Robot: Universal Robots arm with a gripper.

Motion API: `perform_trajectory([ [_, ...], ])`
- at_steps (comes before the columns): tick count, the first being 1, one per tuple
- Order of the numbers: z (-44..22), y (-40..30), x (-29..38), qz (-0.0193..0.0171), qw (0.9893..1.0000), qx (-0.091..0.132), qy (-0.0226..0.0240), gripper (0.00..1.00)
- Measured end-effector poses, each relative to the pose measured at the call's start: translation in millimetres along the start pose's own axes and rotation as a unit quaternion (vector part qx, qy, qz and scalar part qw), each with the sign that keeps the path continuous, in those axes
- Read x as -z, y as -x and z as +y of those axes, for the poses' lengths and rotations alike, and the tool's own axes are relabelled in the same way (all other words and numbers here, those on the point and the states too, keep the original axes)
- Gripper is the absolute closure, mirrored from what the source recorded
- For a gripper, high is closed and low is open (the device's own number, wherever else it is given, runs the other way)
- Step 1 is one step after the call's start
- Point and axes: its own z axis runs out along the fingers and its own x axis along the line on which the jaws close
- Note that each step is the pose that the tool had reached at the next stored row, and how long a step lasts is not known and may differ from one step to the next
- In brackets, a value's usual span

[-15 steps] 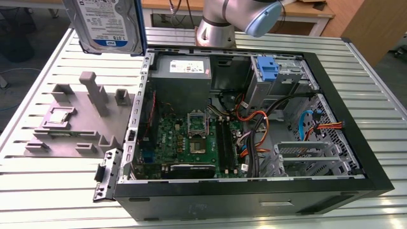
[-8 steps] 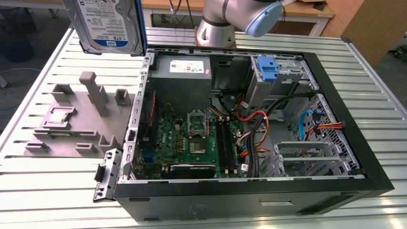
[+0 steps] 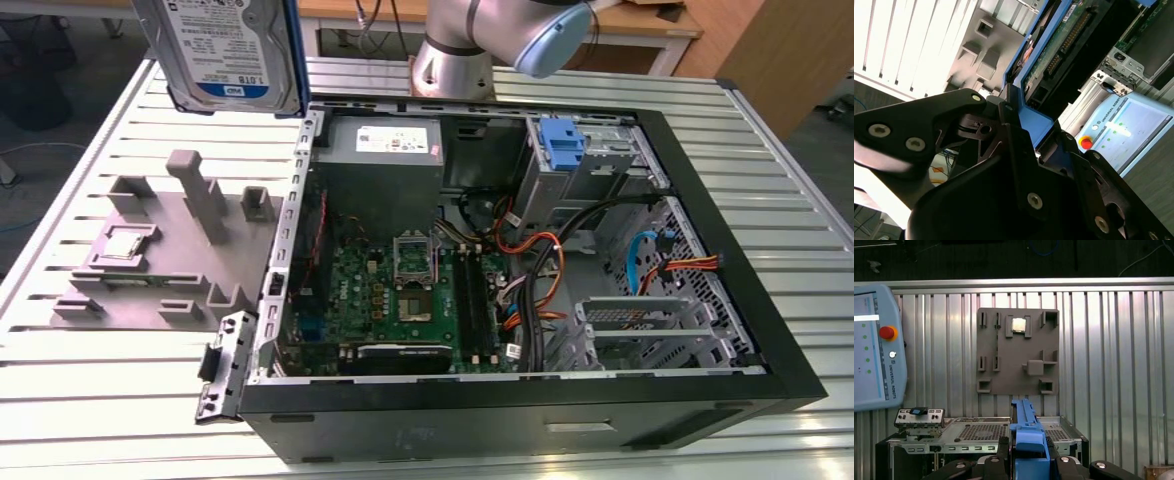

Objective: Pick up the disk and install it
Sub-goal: 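Pick up the disk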

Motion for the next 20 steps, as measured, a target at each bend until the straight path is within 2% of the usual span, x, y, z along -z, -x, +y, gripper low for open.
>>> perform_trajectory([
  [20, -4.0, 0.1, 0.1, 0.0, 1.0, 0.0, 0.0, 0.64],
])
